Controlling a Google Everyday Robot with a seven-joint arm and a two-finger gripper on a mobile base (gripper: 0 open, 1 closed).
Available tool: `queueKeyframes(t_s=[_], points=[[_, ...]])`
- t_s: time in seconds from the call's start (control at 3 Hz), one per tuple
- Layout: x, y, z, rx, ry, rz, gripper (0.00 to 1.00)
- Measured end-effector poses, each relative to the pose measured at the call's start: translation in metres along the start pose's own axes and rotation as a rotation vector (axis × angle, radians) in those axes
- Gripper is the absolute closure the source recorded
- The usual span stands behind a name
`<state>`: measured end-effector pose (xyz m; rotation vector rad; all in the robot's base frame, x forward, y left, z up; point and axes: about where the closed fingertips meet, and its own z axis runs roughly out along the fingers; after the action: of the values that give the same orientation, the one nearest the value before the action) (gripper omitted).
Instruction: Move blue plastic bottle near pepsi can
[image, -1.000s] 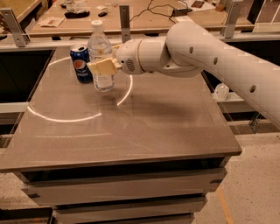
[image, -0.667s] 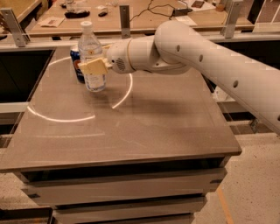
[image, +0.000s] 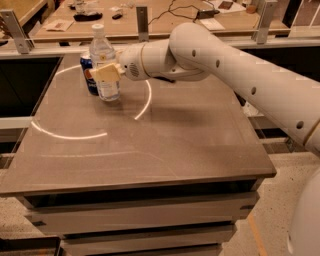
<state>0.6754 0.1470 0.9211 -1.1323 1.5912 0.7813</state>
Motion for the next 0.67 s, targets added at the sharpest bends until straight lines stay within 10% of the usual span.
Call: queueKeyframes(t_s=[0.67], points=[[0.003, -0.0164, 0.004, 0.027, 0.005, 0.007, 1.0]])
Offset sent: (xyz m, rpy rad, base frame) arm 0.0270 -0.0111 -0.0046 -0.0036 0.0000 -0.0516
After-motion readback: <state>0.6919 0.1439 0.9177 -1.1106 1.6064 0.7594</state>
